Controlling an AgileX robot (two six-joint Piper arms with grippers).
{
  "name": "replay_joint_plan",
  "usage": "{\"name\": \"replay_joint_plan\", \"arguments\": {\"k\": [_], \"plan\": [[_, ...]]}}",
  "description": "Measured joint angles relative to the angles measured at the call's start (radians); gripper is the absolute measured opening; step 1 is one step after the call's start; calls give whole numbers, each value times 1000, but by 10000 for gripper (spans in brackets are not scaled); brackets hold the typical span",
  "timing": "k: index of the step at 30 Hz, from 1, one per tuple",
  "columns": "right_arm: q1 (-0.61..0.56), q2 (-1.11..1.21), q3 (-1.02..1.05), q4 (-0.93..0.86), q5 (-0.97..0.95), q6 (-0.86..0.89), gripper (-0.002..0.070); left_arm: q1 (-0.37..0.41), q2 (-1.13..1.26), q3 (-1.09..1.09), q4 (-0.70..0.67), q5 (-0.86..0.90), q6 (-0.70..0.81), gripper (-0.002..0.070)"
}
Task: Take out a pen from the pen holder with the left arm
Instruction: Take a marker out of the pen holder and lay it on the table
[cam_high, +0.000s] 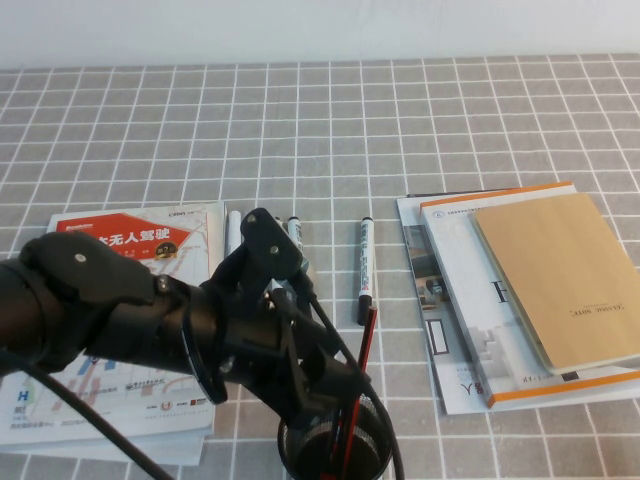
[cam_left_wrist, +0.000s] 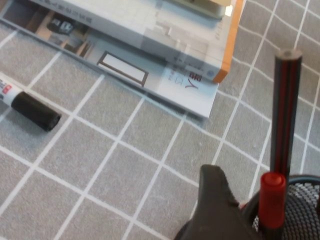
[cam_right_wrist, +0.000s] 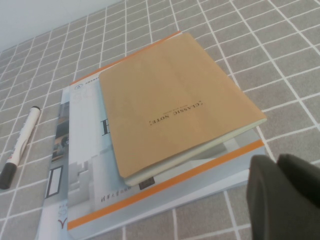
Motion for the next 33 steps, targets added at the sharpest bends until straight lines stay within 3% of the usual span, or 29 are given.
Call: {"name": "replay_joint_plan", "arguments": {"k": [10, 27, 33], "plan": [[0, 0, 0, 0, 0, 0, -13, 0, 2, 0, 51, -31, -38, 330], [0, 0, 0, 0, 0, 0, -13, 0, 91, -2, -44, 25, -40, 272], [0, 0, 0, 0, 0, 0, -13, 0, 91, -5, -45, 75, -40, 158]]}}
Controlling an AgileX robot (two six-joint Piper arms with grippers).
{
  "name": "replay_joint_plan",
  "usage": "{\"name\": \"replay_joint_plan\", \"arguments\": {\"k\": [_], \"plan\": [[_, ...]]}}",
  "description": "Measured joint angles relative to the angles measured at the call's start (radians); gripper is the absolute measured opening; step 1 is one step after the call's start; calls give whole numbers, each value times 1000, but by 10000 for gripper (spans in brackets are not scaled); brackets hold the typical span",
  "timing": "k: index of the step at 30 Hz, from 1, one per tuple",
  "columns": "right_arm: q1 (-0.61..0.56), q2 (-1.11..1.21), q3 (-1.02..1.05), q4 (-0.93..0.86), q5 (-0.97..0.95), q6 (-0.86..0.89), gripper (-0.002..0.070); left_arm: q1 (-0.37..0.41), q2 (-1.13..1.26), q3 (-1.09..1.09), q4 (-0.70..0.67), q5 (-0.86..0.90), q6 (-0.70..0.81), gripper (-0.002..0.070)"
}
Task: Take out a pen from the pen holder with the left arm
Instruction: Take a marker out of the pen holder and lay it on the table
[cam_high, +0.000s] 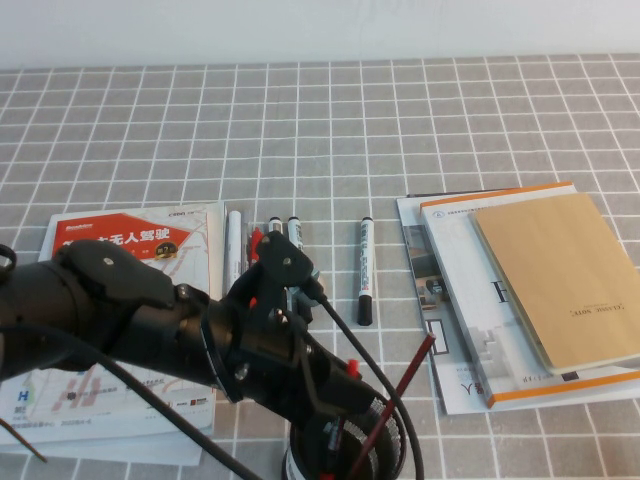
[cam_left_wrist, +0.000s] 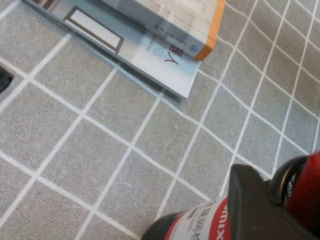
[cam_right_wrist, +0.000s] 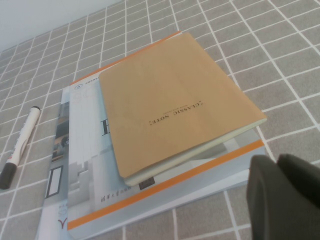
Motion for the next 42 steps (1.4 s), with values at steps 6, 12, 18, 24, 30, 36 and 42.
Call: {"name": "replay_joint_plan", "arguments": {"k": [6, 12, 18, 24, 30, 36, 42], "plan": [[0, 0, 0, 0, 0, 0, -13, 0, 0, 0, -4, 13, 0, 95], [0, 0, 0, 0, 0, 0, -13, 0, 0, 0, -4, 13, 0, 95], [0, 0, 0, 0, 0, 0, -12, 0, 0, 0, -4, 11, 0, 95], [0, 0, 0, 0, 0, 0, -13, 0, 0, 0, 1, 7, -10, 95], [0, 0, 0, 0, 0, 0, -13, 0, 0, -2, 3, -8, -31, 103], [0, 0, 0, 0, 0, 0, -13, 0, 0, -2, 24, -43, -31, 264], [0, 0, 0, 0, 0, 0, -13, 0, 0, -2, 28, -66, -16, 378]]}}
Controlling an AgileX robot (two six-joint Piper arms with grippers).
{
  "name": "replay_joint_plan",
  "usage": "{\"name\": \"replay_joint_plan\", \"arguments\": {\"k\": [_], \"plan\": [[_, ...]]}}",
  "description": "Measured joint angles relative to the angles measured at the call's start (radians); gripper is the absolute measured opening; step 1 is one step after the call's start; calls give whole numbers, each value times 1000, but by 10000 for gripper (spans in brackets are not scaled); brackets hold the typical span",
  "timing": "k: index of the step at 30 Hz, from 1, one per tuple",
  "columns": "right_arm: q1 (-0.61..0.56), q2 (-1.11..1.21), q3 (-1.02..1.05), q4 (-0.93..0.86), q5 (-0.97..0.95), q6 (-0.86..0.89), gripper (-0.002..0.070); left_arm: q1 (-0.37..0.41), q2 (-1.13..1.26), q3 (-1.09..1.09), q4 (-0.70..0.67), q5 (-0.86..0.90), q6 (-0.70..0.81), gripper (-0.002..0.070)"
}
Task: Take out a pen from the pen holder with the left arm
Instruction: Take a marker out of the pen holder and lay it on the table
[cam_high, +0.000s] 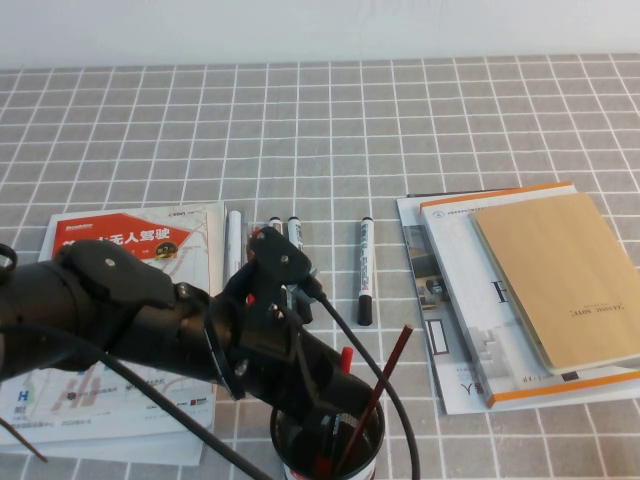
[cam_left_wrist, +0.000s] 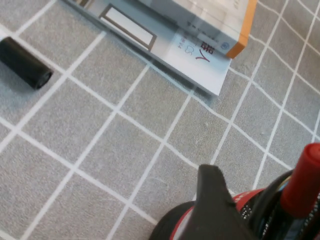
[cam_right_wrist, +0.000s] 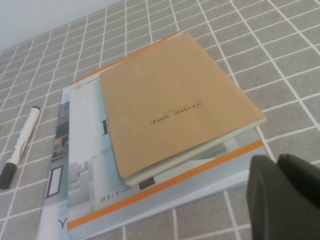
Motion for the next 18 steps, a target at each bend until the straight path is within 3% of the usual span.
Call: {"name": "replay_joint_plan", "arguments": {"k": [18], "plan": [[0, 0, 0, 0, 0, 0, -13, 53, -126, 0, 2, -7, 51, 389]]}}
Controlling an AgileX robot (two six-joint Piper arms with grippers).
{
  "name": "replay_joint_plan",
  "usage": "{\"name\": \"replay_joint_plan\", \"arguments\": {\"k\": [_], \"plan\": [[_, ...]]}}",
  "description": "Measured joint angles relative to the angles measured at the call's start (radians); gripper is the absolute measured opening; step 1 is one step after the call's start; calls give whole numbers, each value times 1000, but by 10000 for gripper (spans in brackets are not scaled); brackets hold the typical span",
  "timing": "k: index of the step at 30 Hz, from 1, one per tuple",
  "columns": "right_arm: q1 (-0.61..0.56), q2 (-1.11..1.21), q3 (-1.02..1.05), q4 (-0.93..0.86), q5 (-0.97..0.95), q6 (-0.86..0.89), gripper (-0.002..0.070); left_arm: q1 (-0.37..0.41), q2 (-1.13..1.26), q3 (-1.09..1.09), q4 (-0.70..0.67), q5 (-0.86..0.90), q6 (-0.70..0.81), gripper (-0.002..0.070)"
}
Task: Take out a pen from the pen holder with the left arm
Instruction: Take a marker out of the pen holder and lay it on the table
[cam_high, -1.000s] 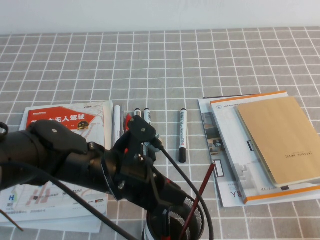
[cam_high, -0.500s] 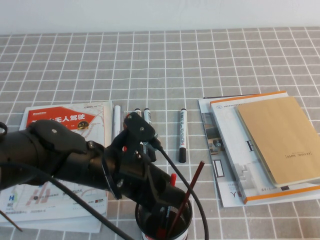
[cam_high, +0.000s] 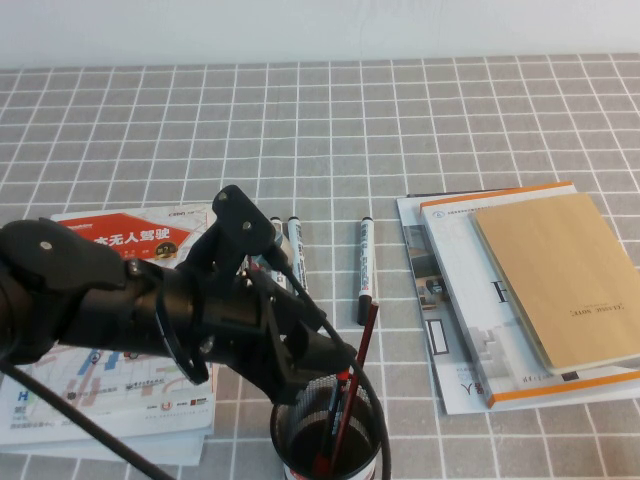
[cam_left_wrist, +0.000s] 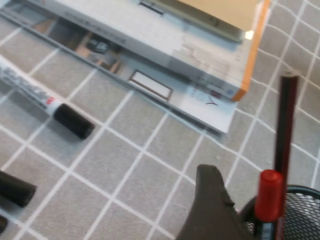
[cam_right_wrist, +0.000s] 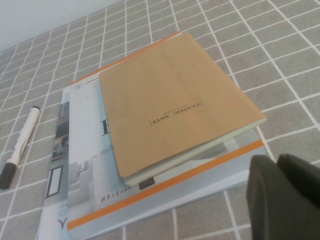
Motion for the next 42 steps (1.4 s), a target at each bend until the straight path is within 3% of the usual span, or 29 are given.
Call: {"name": "replay_joint_plan", "arguments": {"k": [7, 13, 24, 27, 35, 42], "plan": [[0, 0, 0, 0, 0, 0, -13, 0, 2, 0, -4, 27, 27, 389], [0, 0, 0, 0, 0, 0, -13, 0, 49, 0, -117, 35, 116, 389], [0, 0, 0, 0, 0, 0, -13, 0, 99, 0, -129, 35, 142, 387], [0, 0, 0, 0, 0, 0, -13, 0, 99, 0, -129, 35, 142, 333], [0, 0, 0, 0, 0, 0, -13, 0, 99, 0, -134, 68, 142, 53], [0, 0, 0, 0, 0, 0, -13, 0, 99, 0, -136, 111, 140, 36]]}}
